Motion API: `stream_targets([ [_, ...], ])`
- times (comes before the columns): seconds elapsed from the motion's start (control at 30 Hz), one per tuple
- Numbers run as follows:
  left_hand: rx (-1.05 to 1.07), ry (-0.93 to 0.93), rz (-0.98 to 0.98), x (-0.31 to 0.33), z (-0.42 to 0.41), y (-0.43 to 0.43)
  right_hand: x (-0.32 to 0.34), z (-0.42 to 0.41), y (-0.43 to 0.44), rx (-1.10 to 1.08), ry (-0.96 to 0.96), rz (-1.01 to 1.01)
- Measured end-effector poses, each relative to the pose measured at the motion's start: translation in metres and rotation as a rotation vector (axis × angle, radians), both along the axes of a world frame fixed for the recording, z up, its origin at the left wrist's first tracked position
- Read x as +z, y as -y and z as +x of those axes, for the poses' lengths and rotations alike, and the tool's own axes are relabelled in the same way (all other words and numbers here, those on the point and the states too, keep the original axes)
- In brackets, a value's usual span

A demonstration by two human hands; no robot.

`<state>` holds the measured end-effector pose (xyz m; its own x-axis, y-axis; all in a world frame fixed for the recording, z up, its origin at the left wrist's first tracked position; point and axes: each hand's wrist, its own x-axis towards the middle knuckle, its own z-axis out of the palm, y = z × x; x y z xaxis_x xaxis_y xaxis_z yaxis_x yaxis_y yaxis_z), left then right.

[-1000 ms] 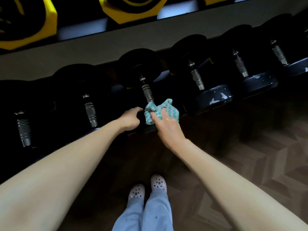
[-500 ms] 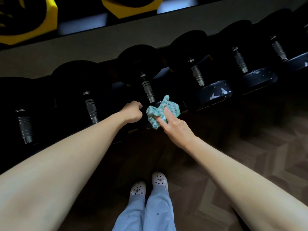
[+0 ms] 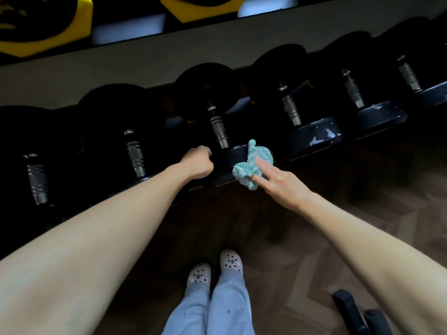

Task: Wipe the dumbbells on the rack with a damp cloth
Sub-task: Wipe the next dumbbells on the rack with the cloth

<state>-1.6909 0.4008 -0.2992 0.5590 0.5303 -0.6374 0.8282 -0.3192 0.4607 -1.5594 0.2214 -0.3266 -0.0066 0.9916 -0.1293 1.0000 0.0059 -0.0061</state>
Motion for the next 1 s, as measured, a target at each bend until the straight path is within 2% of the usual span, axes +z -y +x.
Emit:
stream_targets([
  [0.1, 0.009, 0.008, 0.005, 0.002, 0.001, 0.001, -0.005, 0.019, 0.01, -0.099, -0.049, -0.153],
  [0.2, 0.044, 0.0, 0.026, 0.004, 0.003, 0.002, -0.008, 0.037, 0.024, -0.431, -0.055, -0.316],
  [0.27, 0.074, 0.003, 0.046, 0.002, 0.004, 0.002, -0.009, 0.034, 0.023, -0.592, -0.082, -0.258],
  [0.33, 0.106, 0.002, 0.041, 0.001, 0.005, 0.004, -0.006, 0.024, 0.017, -0.72, -0.205, -0.174],
  [0.47, 0.13, -0.013, 0.035, 0.004, 0.007, 0.007, 0.003, 0.018, 0.012, -1.164, -0.581, -0.044],
  [0.5, 0.145, 0.009, 0.047, 0.003, 0.007, 0.008, 0.006, 0.02, 0.012, -1.298, -0.734, 0.004],
  [0.57, 0.21, 0.155, 0.08, 0.005, 0.012, 0.012, 0.018, 0.024, 0.014, -1.501, -1.284, 0.123],
  [0.63, 0.309, 0.353, -0.029, 0.013, 0.022, 0.019, 0.033, 0.026, 0.017, -1.522, -1.851, 0.196],
  [0.7, 0.391, 0.436, -0.278, 0.027, 0.033, 0.031, 0.04, 0.027, 0.018, -1.468, -2.156, 0.259],
  [0.77, 0.405, 0.363, -0.552, 0.038, 0.041, 0.04, 0.043, 0.027, 0.017, -1.372, -2.261, 0.267],
  [0.83, 0.327, 0.261, -0.731, 0.043, 0.044, 0.043, 0.044, 0.026, 0.014, -1.294, -2.274, 0.231],
  [0.9, 0.26, 0.251, -0.785, 0.044, 0.045, 0.045, 0.043, 0.027, 0.014, -1.246, -2.243, 0.194],
  [1.0, 0.364, 0.316, -0.777, 0.038, 0.046, 0.045, 0.045, 0.03, 0.016, -1.158, -2.254, 0.179],
])
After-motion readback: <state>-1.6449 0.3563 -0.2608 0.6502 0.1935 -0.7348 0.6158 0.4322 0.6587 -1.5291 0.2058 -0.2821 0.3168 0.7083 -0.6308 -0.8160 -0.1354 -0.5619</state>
